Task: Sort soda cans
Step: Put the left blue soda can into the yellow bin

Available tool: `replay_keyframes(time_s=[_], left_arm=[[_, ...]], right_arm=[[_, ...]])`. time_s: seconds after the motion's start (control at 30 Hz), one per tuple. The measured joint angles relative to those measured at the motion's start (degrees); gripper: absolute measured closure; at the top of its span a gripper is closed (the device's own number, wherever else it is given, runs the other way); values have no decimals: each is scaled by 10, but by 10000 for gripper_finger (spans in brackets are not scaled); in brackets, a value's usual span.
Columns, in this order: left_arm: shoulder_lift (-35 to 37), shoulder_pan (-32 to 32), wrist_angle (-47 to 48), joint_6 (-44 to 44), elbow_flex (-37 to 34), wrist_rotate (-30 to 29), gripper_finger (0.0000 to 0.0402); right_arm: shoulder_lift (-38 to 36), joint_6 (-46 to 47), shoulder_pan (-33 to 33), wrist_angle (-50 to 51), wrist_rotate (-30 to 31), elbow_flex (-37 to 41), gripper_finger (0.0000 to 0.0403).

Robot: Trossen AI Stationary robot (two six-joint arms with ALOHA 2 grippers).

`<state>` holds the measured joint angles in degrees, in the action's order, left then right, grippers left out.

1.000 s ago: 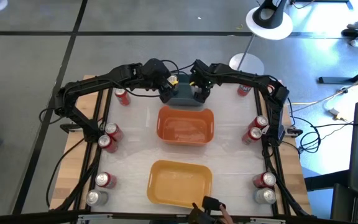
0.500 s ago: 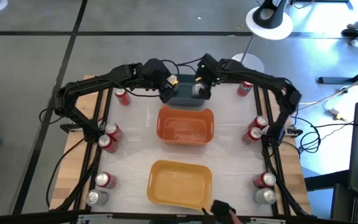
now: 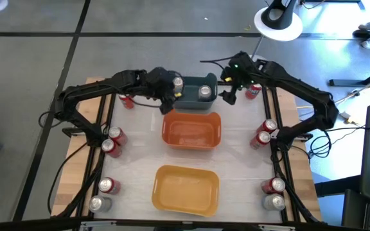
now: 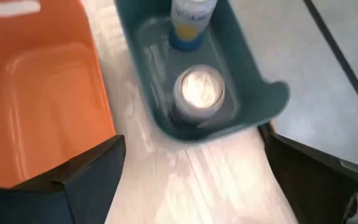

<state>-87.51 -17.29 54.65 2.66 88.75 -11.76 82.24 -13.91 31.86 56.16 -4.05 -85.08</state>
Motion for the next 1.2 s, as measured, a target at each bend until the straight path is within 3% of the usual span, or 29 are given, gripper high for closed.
replay_keyframes(time_s=[0.23, 0.47, 0.8, 0.97, 1.2], left_arm=[[12, 71, 80, 65, 0, 23, 75], [13, 146, 148, 190, 0, 22, 75], [11, 198, 128, 264, 0, 19, 75], [11, 240, 163, 363, 0, 21, 75], [12, 358, 234, 556, 0, 47, 75]], right_arm=[[-30, 0, 0, -18, 5, 75, 20], [-33, -19, 0, -22, 5, 85, 20], [-33, -29, 0, -24, -10, 85, 20], [-33, -44, 0, -32, -11, 85, 20], [-33, -39, 0, -32, -11, 85, 20]])
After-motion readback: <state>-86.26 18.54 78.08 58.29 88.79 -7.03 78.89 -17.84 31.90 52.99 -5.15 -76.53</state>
